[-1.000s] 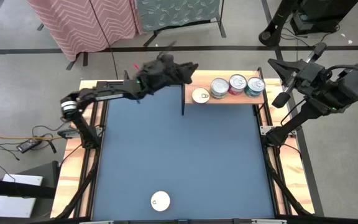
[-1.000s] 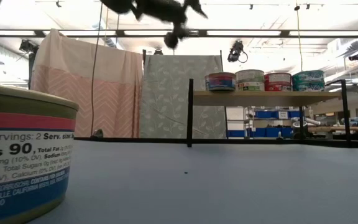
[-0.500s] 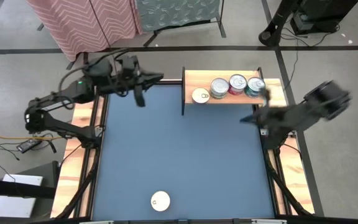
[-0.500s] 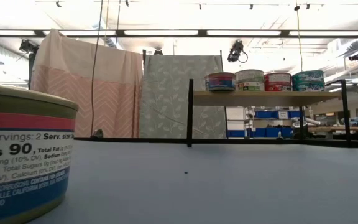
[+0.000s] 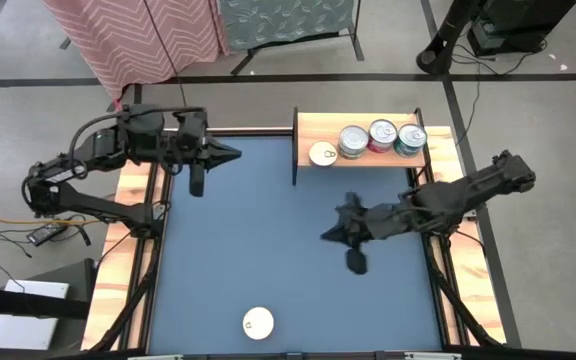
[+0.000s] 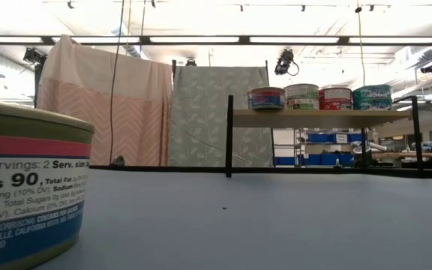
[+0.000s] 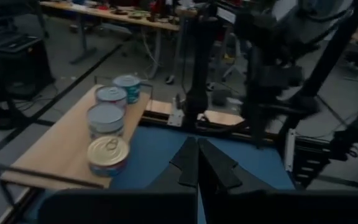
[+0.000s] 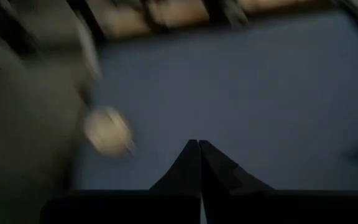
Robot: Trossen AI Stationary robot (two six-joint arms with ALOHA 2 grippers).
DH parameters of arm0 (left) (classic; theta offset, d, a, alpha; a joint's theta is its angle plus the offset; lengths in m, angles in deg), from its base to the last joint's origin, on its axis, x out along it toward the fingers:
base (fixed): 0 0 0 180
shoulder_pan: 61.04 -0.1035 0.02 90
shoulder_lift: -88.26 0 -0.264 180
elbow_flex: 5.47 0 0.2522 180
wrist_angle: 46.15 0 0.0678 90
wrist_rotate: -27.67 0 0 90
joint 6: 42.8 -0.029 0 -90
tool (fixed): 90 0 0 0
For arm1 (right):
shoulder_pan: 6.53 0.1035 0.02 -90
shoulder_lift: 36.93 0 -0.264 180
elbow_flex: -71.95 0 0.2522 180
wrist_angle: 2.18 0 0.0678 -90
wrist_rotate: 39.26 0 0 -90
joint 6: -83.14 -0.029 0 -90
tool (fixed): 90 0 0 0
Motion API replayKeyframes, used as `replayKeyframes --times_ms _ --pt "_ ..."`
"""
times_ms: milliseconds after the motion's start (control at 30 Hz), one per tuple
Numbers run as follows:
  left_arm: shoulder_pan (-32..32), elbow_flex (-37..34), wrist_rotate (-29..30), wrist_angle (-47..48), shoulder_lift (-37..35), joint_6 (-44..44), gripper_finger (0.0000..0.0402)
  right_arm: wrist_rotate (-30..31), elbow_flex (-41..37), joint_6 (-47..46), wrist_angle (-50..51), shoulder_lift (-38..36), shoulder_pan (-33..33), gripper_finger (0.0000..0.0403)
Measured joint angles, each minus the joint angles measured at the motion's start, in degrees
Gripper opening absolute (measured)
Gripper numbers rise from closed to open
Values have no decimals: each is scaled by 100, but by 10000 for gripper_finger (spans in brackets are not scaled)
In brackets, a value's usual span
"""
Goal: Stack canned seafood by type on shelf
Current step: Stack the blue-pink tuna can on top of the blue-pink tuna can on the shelf
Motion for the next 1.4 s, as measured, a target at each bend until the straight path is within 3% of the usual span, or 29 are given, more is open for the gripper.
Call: replayKeyframes --times_ms 133,233,400,533,667,933,1033,1233,1300,1400 --pt "85 -2 182 72 -107 39 3 -429 -1003 -585 -3099 9 -115 4" --pt "100 -2 175 167 -111 150 3 -223 -1664 -1107 -4936 12 -124 4" --pt "99 -2 -103 456 -109 208 3 362 -2191 -2359 -5691 270 305 4" --pt "103 -2 -137 569 -102 203 2 -148 -2093 -3080 -6662 1049 618 4" --pt "99 -2 -122 559 -102 169 2 -518 -1545 -3113 -7717 2011 663 4" --pt "101 -4 -124 587 -100 160 4 -1751 -61 -3142 -7554 3420 375 4" --pt "101 -2 -189 719 -106 160 5 -1584 169 -3142 -7061 3571 443 4" --pt "103 -4 -260 1097 -109 159 6 -169 432 -3138 -5682 3581 840 5" --pt "103 -7 -262 1061 -109 157 7 -270 563 -3134 -5235 3581 925 5" --pt "103 -7 -261 974 -109 157 7 -1087 655 -3122 -4946 3570 984 5"
